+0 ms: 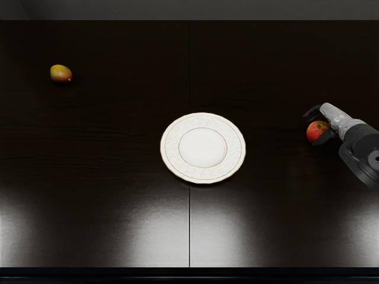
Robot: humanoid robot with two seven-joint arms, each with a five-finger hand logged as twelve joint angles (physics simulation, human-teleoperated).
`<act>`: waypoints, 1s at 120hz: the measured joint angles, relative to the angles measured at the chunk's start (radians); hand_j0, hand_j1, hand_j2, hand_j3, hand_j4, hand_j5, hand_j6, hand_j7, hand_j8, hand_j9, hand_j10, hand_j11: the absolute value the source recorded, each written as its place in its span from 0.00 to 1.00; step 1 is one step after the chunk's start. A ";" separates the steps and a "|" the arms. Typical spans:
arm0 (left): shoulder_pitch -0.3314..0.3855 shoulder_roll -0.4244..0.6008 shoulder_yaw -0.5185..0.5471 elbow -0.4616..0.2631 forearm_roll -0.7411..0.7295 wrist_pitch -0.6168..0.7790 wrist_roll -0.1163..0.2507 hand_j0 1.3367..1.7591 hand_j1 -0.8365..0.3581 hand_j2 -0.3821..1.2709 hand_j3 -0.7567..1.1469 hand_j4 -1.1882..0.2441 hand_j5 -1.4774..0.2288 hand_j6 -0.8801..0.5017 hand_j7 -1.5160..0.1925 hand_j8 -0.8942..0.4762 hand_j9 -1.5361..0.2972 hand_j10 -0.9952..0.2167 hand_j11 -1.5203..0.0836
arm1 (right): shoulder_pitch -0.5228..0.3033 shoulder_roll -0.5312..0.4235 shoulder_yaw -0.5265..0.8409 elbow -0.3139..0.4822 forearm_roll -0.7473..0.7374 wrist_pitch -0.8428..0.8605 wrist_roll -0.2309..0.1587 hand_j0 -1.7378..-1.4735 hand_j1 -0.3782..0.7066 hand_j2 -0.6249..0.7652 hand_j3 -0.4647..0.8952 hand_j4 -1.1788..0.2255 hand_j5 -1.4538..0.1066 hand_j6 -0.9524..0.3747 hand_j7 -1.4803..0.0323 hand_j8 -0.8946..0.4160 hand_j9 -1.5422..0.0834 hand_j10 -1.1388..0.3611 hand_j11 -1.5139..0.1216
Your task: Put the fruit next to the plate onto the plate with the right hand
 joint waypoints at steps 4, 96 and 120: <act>0.000 0.000 0.000 0.000 0.000 0.000 0.000 0.76 0.76 0.26 0.40 0.67 0.69 0.47 0.71 0.48 0.67 0.63 0.76 | 0.000 0.000 0.000 -0.001 0.000 0.000 0.000 0.30 0.49 0.40 0.34 0.52 0.59 0.39 0.61 0.40 0.61 0.47 0.59; 0.000 0.000 0.000 0.000 0.000 0.000 0.000 0.76 0.76 0.26 0.40 0.67 0.69 0.47 0.71 0.48 0.67 0.63 0.76 | 0.003 -0.002 0.002 -0.003 0.031 0.012 -0.001 0.31 0.56 0.49 0.34 0.43 0.47 0.35 0.50 0.43 0.50 0.47 0.47; 0.000 0.000 0.000 0.000 0.000 0.000 0.000 0.76 0.76 0.26 0.40 0.67 0.69 0.47 0.71 0.48 0.67 0.63 0.76 | 0.007 -0.003 0.007 -0.001 0.050 0.012 -0.003 0.31 0.55 0.57 0.34 0.42 0.44 0.30 0.47 0.39 0.47 0.44 0.45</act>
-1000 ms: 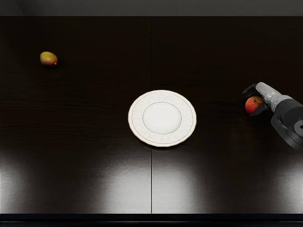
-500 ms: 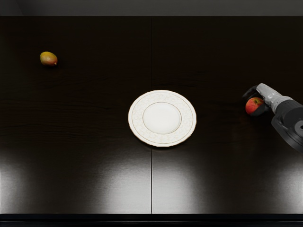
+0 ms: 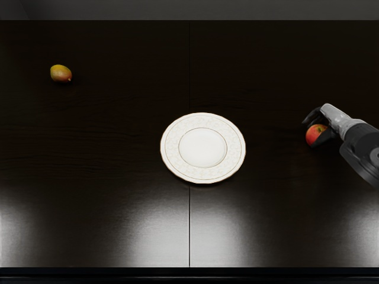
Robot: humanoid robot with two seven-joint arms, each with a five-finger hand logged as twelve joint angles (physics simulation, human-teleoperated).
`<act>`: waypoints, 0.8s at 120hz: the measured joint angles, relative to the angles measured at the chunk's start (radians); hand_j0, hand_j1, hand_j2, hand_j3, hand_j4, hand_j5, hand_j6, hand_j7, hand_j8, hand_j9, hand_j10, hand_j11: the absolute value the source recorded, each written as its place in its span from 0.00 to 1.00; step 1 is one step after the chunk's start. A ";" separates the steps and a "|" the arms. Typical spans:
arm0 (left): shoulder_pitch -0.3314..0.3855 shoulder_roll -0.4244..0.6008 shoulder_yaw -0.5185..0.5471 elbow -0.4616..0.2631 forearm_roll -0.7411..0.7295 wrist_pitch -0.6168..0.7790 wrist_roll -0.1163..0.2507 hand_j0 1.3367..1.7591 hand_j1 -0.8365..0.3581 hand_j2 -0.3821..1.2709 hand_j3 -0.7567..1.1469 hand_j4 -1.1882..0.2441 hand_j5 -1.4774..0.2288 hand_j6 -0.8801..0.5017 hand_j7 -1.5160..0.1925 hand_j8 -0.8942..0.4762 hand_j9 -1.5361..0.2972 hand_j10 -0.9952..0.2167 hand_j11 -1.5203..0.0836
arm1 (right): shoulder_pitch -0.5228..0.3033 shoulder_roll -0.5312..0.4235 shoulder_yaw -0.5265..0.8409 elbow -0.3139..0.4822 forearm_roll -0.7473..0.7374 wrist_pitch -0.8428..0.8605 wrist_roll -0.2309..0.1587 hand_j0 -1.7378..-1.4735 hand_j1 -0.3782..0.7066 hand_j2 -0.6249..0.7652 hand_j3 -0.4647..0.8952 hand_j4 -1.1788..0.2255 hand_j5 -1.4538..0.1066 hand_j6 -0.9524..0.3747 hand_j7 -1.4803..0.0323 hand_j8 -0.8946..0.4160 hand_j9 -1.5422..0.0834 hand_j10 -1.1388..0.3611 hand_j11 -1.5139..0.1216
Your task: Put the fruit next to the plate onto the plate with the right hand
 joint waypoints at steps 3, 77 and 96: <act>0.000 0.000 0.000 0.000 0.000 0.000 0.000 0.76 0.76 0.26 0.40 0.67 0.69 0.47 0.71 0.48 0.67 0.63 0.76 | 0.000 0.000 0.001 0.000 0.001 0.000 0.000 0.31 0.55 0.58 0.34 0.41 0.44 0.30 0.47 0.38 0.47 0.43 0.45; 0.000 0.000 0.000 0.000 0.000 0.000 0.000 0.76 0.76 0.26 0.40 0.67 0.69 0.47 0.71 0.48 0.67 0.63 0.76 | 0.066 -0.007 0.006 0.058 0.064 0.025 -0.007 0.31 0.54 0.62 0.34 0.41 0.43 0.26 0.46 0.34 0.47 0.41 0.45; 0.000 0.000 0.000 0.000 0.000 0.000 0.000 0.76 0.76 0.26 0.40 0.67 0.69 0.47 0.71 0.48 0.67 0.63 0.76 | 0.094 0.000 0.006 0.070 0.070 0.033 -0.020 0.31 0.54 0.61 0.34 0.41 0.43 0.26 0.46 0.34 0.47 0.41 0.45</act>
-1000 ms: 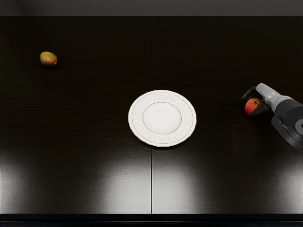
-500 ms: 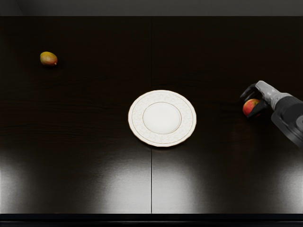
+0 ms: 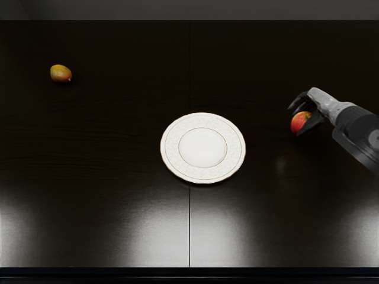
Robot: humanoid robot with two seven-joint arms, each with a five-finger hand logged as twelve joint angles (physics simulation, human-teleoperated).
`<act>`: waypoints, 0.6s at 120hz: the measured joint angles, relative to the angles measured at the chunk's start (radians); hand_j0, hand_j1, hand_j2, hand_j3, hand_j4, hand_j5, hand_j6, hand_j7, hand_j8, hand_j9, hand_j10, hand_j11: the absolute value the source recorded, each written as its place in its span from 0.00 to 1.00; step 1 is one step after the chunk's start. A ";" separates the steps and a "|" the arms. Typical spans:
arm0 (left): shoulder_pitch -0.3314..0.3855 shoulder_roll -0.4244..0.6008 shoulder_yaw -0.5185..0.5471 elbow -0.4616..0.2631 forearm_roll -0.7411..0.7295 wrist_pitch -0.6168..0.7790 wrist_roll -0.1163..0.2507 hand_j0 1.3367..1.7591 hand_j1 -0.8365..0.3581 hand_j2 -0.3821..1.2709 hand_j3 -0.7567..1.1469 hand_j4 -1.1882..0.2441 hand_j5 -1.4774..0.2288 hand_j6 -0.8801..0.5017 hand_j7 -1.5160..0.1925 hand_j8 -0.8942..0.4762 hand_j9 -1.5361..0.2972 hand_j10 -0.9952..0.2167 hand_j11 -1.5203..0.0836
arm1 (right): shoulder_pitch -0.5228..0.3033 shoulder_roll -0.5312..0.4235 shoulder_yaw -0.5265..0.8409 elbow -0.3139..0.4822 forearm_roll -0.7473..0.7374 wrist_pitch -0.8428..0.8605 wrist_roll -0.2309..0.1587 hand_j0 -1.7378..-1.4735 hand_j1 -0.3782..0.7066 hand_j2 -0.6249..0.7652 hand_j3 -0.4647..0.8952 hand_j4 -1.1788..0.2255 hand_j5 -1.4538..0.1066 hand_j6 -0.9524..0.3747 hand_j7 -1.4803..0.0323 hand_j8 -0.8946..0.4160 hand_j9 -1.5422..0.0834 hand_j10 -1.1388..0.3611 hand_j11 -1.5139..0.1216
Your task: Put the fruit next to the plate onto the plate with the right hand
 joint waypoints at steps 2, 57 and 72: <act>0.000 0.000 0.000 0.000 0.000 0.000 0.000 0.76 0.76 0.26 0.40 0.67 0.69 0.47 0.71 0.48 0.67 0.63 0.76 | 0.003 0.001 0.000 0.002 0.000 0.000 -0.001 0.31 0.54 0.61 0.34 0.41 0.43 0.26 0.46 0.34 0.47 0.41 0.45; 0.000 0.000 0.000 0.000 0.000 0.000 0.000 0.76 0.76 0.26 0.40 0.67 0.69 0.47 0.71 0.48 0.67 0.63 0.76 | 0.066 0.086 -0.001 0.009 0.021 0.027 -0.006 0.31 0.54 0.62 0.34 0.41 0.43 0.27 0.46 0.35 0.47 0.41 0.45; 0.000 0.000 0.000 0.000 0.000 0.000 0.000 0.76 0.76 0.26 0.40 0.67 0.69 0.47 0.71 0.48 0.67 0.63 0.76 | 0.072 0.101 -0.001 0.009 0.020 0.028 -0.007 0.31 0.54 0.61 0.34 0.41 0.43 0.27 0.46 0.35 0.47 0.41 0.45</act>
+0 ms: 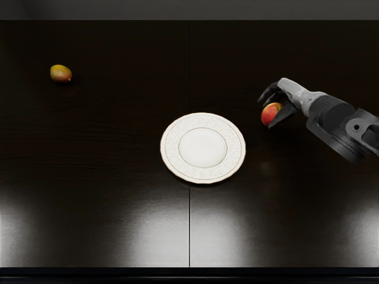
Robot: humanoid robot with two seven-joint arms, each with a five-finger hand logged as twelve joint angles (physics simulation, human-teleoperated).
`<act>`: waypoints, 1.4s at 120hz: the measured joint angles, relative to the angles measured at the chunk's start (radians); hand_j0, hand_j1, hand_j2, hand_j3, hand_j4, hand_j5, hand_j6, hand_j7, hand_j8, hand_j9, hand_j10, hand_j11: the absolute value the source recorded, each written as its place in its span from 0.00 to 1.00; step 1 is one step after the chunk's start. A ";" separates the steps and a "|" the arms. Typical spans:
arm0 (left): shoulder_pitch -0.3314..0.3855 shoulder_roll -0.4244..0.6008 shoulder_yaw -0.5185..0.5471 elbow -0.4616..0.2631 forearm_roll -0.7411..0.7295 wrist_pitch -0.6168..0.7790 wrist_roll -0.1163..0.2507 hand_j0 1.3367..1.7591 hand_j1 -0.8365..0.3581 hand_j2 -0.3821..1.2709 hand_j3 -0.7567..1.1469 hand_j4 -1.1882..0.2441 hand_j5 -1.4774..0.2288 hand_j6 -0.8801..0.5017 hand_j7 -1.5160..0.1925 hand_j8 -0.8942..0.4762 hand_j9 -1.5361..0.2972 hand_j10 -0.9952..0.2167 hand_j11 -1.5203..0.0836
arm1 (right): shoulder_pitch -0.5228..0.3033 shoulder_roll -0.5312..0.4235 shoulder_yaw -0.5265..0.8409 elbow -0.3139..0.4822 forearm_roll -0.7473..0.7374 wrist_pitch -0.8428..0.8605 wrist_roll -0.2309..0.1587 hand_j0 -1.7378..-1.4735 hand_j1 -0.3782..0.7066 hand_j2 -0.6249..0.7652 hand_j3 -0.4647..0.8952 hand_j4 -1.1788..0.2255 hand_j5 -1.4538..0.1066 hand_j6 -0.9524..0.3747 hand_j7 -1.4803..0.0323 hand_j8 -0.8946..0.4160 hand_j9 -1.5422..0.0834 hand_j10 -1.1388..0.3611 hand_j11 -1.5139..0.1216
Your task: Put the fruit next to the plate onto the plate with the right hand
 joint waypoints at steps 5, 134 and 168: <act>0.000 0.000 0.000 0.000 0.000 0.000 0.000 0.76 0.76 0.26 0.40 0.67 0.69 0.47 0.71 0.48 0.67 0.63 0.76 | 0.002 0.006 0.000 0.000 0.000 0.000 0.000 0.31 0.54 0.61 0.34 0.41 0.43 0.27 0.46 0.35 0.47 0.41 0.45; 0.000 0.000 0.000 0.000 0.000 0.000 0.000 0.76 0.76 0.26 0.40 0.67 0.69 0.47 0.71 0.48 0.67 0.63 0.76 | 0.074 0.182 -0.001 -0.006 0.000 0.013 0.000 0.31 0.53 0.59 0.34 0.41 0.43 0.27 0.46 0.35 0.47 0.41 0.45; 0.000 0.000 0.000 0.000 0.000 0.000 0.000 0.76 0.76 0.26 0.40 0.67 0.69 0.47 0.71 0.48 0.67 0.63 0.76 | 0.080 0.223 -0.009 -0.007 -0.001 0.016 0.000 0.31 0.53 0.59 0.34 0.41 0.43 0.27 0.46 0.35 0.47 0.41 0.45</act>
